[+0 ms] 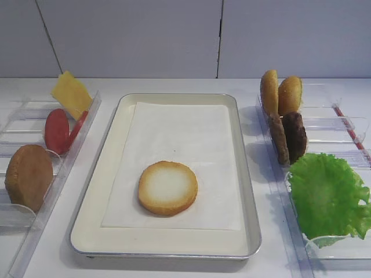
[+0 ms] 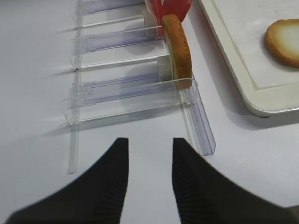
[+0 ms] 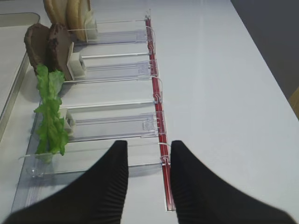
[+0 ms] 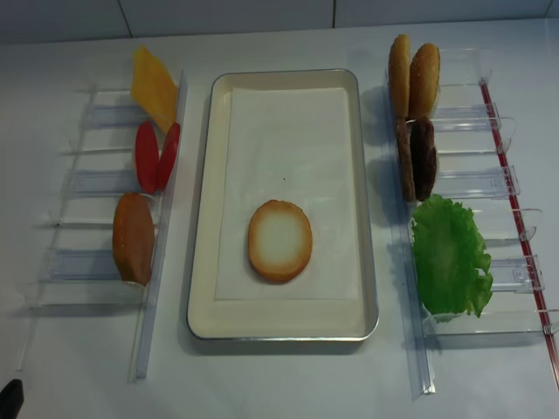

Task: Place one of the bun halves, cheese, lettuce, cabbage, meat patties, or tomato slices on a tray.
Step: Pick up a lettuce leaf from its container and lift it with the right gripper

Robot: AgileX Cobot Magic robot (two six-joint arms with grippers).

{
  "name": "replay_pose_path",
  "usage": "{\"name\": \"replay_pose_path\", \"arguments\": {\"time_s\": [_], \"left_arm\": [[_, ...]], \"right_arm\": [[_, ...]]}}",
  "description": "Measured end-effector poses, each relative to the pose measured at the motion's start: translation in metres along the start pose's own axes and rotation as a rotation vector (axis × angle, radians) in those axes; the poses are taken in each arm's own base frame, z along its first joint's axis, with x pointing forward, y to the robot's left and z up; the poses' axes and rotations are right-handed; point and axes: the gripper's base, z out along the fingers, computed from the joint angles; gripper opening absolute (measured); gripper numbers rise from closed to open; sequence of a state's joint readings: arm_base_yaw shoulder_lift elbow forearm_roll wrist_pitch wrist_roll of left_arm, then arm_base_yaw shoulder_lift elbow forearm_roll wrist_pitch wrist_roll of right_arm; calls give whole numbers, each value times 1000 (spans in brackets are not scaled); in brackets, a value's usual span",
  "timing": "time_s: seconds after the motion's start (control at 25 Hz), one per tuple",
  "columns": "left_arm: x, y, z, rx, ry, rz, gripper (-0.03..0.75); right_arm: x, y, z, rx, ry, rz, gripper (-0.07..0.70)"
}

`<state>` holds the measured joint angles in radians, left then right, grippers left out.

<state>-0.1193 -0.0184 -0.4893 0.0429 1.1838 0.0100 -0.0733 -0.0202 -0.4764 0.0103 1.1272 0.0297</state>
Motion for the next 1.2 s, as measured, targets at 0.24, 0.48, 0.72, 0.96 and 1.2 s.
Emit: {"name": "replay_pose_path", "arguments": {"time_s": [0.24,0.48,0.72,0.96,1.2], "left_arm": [[0,0,0,0,0,0,215],[0,0,0,0,0,0,215],[0,0,0,0,0,0,215],[0,0,0,0,0,0,215],[0,0,0,0,0,0,215]], "right_arm": [[0,0,0,0,0,0,255],[0,3,0,-30,1,22,256],[-1,11,-3,-125,16,28,362],[-11,19,9,-192,187,64,619],[-25,29,33,-288,361,154,627]]}}
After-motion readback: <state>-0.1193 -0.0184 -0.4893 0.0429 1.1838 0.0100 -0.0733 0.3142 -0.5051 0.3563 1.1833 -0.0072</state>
